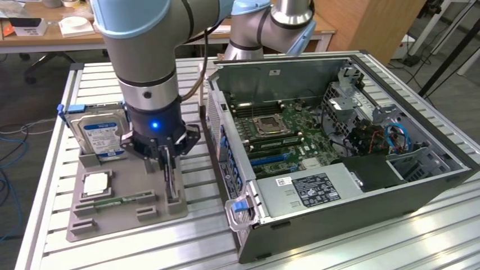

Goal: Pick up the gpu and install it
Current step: 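Pick up the gpu and move the gpu toward the slot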

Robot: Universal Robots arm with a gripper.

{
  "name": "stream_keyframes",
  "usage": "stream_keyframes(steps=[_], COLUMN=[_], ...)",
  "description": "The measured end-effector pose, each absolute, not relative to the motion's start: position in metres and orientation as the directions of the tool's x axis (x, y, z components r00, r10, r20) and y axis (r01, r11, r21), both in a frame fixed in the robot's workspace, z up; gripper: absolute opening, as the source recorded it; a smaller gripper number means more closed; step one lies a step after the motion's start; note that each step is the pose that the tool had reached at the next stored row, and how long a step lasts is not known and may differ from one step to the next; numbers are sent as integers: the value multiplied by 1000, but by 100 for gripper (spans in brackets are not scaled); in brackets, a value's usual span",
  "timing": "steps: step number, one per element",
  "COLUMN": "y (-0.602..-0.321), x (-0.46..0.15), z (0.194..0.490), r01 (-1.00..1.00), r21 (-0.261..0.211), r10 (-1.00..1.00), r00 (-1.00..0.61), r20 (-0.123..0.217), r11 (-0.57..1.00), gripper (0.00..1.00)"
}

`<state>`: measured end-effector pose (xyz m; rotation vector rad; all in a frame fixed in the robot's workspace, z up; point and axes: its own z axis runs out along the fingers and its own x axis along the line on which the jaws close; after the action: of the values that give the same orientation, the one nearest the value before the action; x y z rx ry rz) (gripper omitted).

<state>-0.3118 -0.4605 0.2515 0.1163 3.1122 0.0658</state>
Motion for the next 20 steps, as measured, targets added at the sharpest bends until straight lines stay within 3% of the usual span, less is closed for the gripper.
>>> stream_keyframes(steps=[20], y=[-460], x=[-312], z=[278], r01=[74], r21=[43], r10=[75], r00=[-997], r20=[-25], r11=[996], gripper=[27])
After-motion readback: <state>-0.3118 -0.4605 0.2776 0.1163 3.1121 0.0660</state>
